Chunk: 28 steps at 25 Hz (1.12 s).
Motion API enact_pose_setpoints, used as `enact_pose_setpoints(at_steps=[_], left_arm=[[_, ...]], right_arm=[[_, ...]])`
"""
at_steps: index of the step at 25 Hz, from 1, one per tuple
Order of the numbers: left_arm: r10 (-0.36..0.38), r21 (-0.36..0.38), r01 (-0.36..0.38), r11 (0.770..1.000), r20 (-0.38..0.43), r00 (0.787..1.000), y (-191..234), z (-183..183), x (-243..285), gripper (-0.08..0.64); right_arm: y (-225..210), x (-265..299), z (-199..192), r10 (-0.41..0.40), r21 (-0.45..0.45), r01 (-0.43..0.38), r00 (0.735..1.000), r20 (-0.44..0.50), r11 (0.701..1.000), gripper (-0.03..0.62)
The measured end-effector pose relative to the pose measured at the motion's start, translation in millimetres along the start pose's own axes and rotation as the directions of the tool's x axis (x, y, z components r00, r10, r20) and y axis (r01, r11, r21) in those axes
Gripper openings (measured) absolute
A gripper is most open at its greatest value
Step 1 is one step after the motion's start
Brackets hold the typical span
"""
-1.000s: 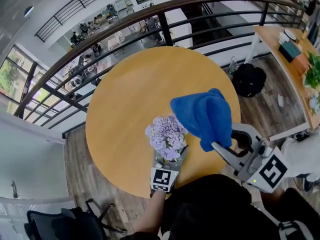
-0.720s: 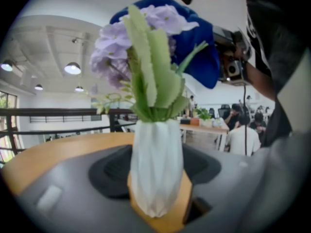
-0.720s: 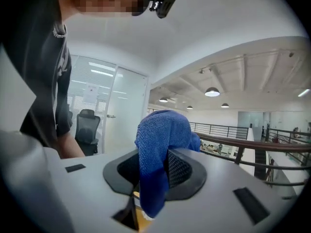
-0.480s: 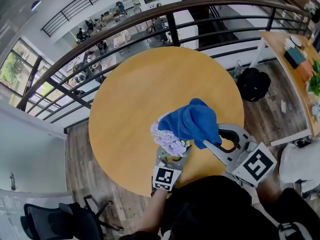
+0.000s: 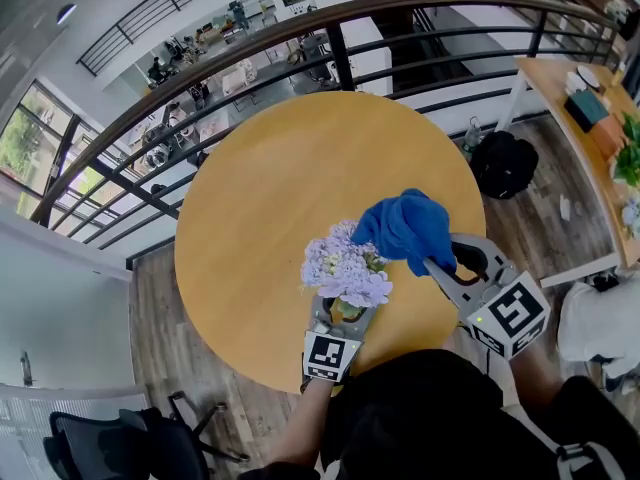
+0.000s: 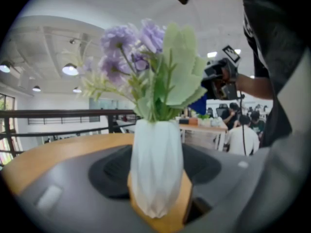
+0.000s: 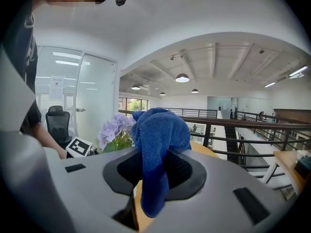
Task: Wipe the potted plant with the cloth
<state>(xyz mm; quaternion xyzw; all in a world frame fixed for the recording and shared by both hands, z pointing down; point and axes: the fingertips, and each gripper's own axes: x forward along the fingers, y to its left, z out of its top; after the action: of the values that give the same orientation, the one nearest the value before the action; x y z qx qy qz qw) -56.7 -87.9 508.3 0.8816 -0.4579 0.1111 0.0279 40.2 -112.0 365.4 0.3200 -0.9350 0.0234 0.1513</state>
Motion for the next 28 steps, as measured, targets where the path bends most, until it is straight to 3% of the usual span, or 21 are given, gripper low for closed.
enact_pose_setpoints(at_steps=[9,11,17,21,24,28], left_arm=[[-0.003,0.001,0.003,1.0,0.002,1.0,0,1,-1,0.307],[-0.004,0.0,0.004,1.0,0.002,1.0,-1,0,-3,0.307],[-0.006,0.011,0.006,1.0,-0.003,1.0,-1,0,-3,0.307],[-0.012,0.017,0.012,1.0,-0.005,1.0,-4,-1,-2,0.307],[-0.005,0.01,0.005,1.0,-0.002,1.0,-3,0,-3,0.307],[-0.004,0.0,0.004,1.0,0.004,1.0,-2,0,-4,0.308]], right_arm=[[-39,-16,23,-0.137,0.039,0.134,0.986,0.09,0.99,0.107],[-40,-19,29,-0.137,0.037,0.134,0.984,0.112,0.99,0.107],[-2,-7,74,0.066,-0.14,-0.037,0.976,0.206,0.99,0.107],[34,13,72,0.198,-0.241,-0.157,0.967,0.159,0.958,0.107],[46,27,44,0.214,-0.247,-0.195,0.975,0.052,0.949,0.107],[41,26,14,0.189,-0.212,-0.189,0.982,-0.023,0.959,0.107]])
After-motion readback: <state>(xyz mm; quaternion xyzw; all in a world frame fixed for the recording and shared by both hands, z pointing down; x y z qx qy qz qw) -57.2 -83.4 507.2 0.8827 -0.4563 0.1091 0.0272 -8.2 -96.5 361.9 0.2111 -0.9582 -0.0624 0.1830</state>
